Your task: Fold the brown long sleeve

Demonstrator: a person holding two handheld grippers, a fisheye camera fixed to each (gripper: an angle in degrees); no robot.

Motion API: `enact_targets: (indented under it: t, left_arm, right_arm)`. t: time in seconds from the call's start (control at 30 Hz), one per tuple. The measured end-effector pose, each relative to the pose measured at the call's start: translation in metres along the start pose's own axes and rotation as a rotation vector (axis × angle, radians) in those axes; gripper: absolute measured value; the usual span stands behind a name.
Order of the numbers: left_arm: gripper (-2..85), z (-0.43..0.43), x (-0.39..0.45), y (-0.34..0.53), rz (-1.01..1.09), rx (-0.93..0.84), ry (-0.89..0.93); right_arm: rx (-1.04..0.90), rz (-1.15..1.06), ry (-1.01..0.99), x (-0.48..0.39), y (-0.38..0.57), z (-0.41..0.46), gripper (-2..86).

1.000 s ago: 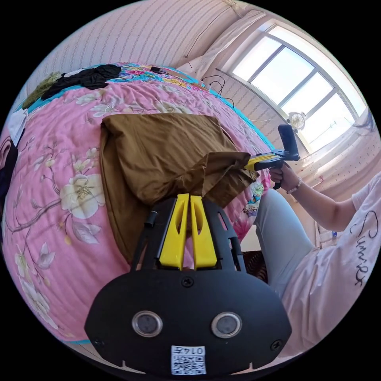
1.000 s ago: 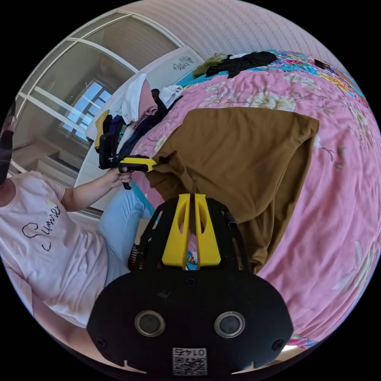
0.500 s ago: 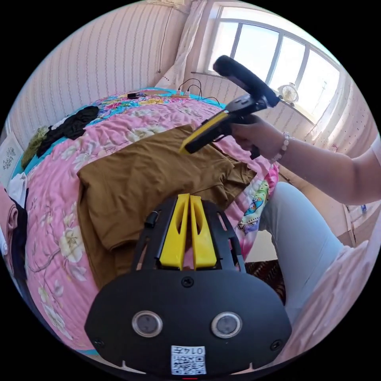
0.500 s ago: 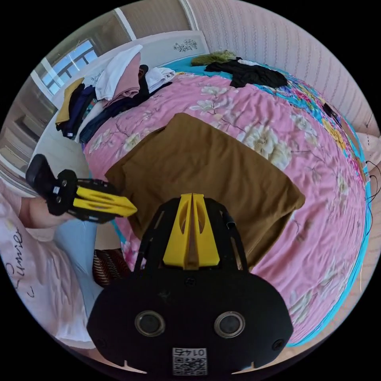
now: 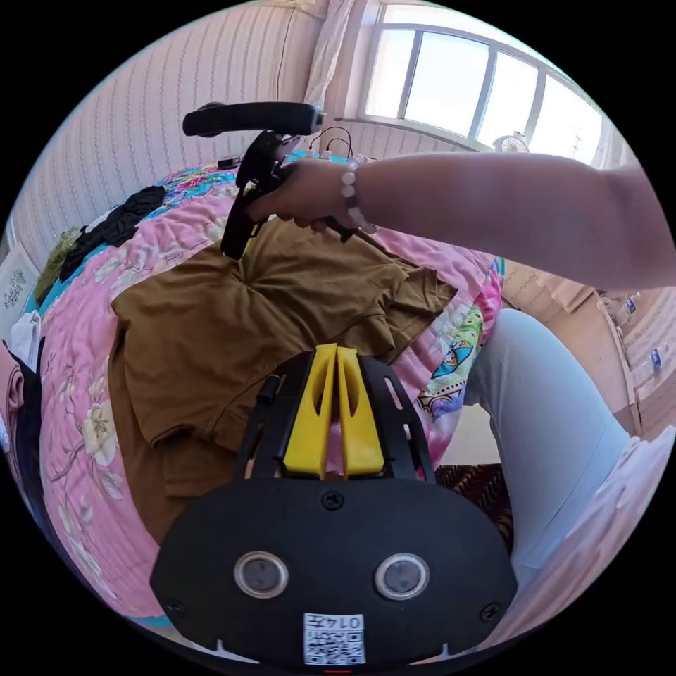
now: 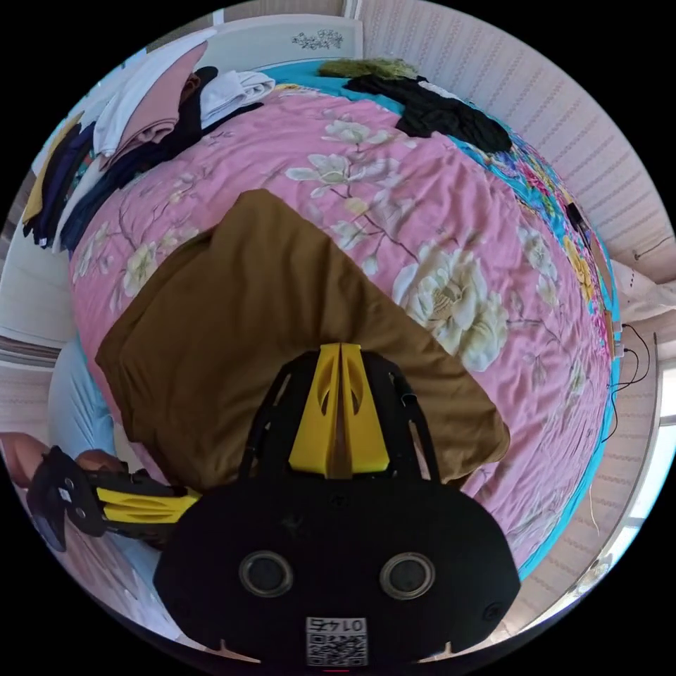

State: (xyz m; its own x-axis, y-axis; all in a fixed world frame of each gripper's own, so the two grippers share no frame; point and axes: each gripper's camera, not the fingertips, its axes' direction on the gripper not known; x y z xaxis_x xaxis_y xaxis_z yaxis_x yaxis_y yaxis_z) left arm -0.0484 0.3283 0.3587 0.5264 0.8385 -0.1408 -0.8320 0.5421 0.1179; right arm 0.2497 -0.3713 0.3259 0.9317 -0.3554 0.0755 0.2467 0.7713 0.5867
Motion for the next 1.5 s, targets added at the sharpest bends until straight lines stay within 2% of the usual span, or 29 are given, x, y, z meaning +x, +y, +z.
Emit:
enact_targets:
  t: [0.07, 0.17, 0.3, 0.37, 0.47, 0.57, 0.63, 0.7, 0.77, 0.93, 1.03, 1.13, 1.27, 1.4, 1.5]
  left_arm:
    - [-1.0, 0.024, 0.013, 0.001, 0.031, -0.120, 0.030]
    - [-0.9, 0.033, 0.027, 0.007, 0.127, -0.088, -0.023]
    - [-0.6, 0.026, 0.036, 0.006, 0.177, -0.080, -0.020]
    - [0.3, 0.014, 0.042, 0.007, 0.182, 0.010, -0.042]
    - [5.4, 0.015, 0.051, 0.001, 0.182, 0.025, -0.009]
    - [10.3, 0.023, 0.063, -0.002, 0.210, 0.113, -0.023]
    - [12.6, 0.030, 0.071, -0.007, 0.232, 0.129, -0.021]
    - [14.6, 0.039, 0.081, -0.013, 0.266, 0.118, -0.009]
    - [15.9, 0.052, 0.093, -0.020, 0.299, 0.068, 0.000]
    - [16.5, 0.069, 0.103, -0.036, 0.278, 0.049, -0.004]
    - [9.1, 0.079, 0.098, -0.045, 0.217, 0.018, 0.017]
    - [4.9, 0.085, 0.085, -0.049, 0.148, -0.002, 0.019]
    - [4.1, 0.089, 0.074, -0.042, 0.124, 0.009, 0.050]
    - [4.0, 0.085, 0.070, -0.037, 0.129, 0.020, 0.039]
    - [4.0, 0.082, 0.060, -0.032, 0.097, 0.041, 0.060]
  right_arm:
    - [-0.060, 0.092, -0.073, 0.030, -0.018, 0.027, -0.5]
    - [-0.025, 0.214, -0.162, 0.054, -0.014, 0.041, -0.4]
    - [0.063, 0.240, -0.208, 0.070, 0.023, 0.018, -0.3]
    - [0.229, 0.312, -0.277, 0.090, 0.092, -0.018, 0.2]
    - [0.342, 0.460, -0.272, 0.111, 0.205, -0.043, 1.8]
    - [0.269, 0.628, -0.226, 0.122, 0.297, -0.038, 9.1]
    - [0.219, 0.677, -0.264, 0.124, 0.334, -0.030, 10.0]
    - [0.202, 0.707, -0.339, 0.126, 0.359, -0.021, 8.6]
    - [0.256, 0.745, -0.419, 0.136, 0.380, -0.023, 3.5]
    - [0.449, 0.658, -0.687, 0.157, 0.382, -0.037, 1.0]
    - [0.474, 0.538, -0.780, 0.165, 0.370, -0.040, 1.4]
    - [0.492, 0.483, -0.698, 0.180, 0.363, -0.042, 4.6]
    - [0.494, 0.625, -0.532, 0.241, 0.341, -0.010, 13.2]
    - [0.528, 0.698, -0.614, 0.292, 0.303, 0.029, 14.9]
    - [0.520, 0.713, -0.560, 0.311, 0.264, 0.050, 12.8]
